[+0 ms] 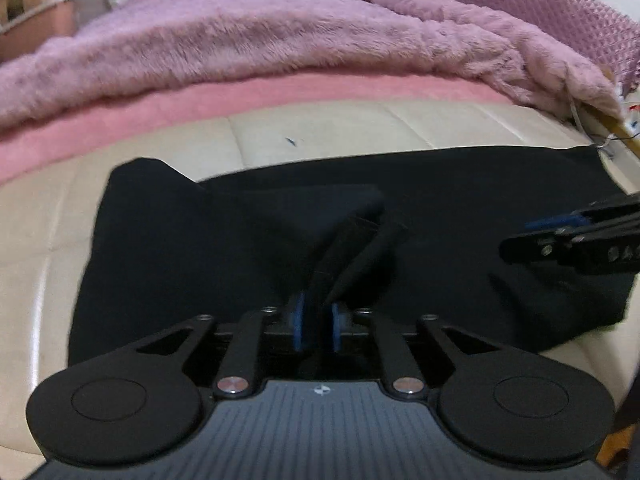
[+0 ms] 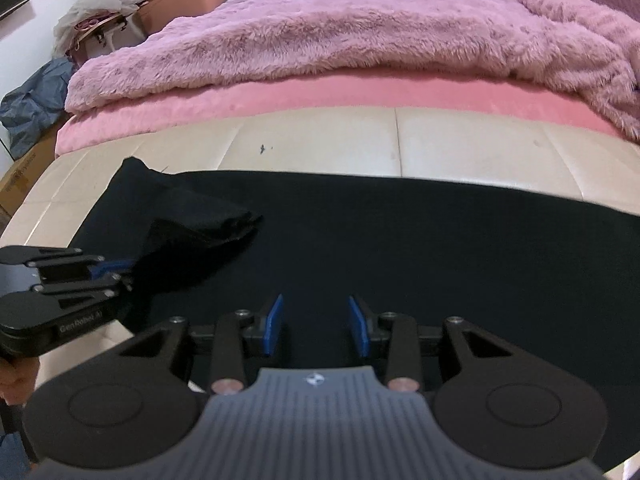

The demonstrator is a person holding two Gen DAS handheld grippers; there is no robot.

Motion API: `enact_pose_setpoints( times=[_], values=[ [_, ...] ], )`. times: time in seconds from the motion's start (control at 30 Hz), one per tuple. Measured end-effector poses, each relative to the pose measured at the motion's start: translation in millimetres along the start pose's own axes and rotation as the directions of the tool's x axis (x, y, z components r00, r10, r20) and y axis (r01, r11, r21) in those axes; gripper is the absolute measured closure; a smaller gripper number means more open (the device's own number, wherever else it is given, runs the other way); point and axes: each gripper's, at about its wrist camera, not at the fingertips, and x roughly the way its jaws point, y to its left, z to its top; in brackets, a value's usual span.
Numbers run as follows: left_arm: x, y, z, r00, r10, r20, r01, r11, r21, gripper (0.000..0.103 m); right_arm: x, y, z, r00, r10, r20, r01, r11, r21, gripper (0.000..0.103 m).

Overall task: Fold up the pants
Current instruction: 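Grasp the folded pants edge with the right tool while the left tool holds the fold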

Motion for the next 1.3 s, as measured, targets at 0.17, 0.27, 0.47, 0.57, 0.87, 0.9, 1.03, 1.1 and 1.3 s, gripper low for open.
enact_pose_setpoints(
  times=[0.17,0.27,0.47,0.57,0.87,0.9,1.03,1.1,1.3],
  values=[
    [-18,22,6,0.987,-0.16,0.03,0.163,0.979,-0.122,0.07,0,-2,-12,0.999,0.029,-0.014,-0.029,0.999,0.021,0.07],
    [-27,32,9,0.979,-0.194,0.067,0.203,0.964,-0.171,0.061,-4,0,-13,0.998,0.063,-0.006,-0.063,0.998,0.031,0.07],
    [-19,24,21,0.987,-0.158,0.026,0.16,0.978,-0.131,0.061,-2,10,-8,0.993,0.121,0.01,-0.122,0.992,0.033,0.07],
    [-9,1,21,0.99,-0.142,-0.002,0.142,0.989,-0.039,0.053,4,16,-5,0.994,0.11,0.002,-0.11,0.994,0.017,0.07],
    [11,-2,17,0.991,-0.13,-0.044,0.125,0.988,-0.094,0.094,5,18,-11,0.989,0.146,0.01,-0.146,0.989,-0.029,0.07],
    [9,2,18,0.99,-0.139,-0.036,0.134,0.985,-0.109,0.096,4,19,-11,0.987,0.162,0.019,-0.161,0.986,-0.038,0.07],
    [-6,15,26,0.988,-0.153,-0.015,0.149,0.978,-0.147,0.098,11,29,-5,0.975,0.222,0.025,-0.22,0.973,-0.07,0.07],
    [-13,19,31,0.988,-0.157,-0.008,0.154,0.976,-0.156,0.098,16,34,-1,0.968,0.249,0.021,-0.247,0.966,-0.077,0.073],
    [-24,23,43,0.987,-0.16,0.003,0.158,0.976,-0.149,0.098,46,44,13,0.959,0.281,-0.031,-0.282,0.959,-0.034,0.08]
  ],
)
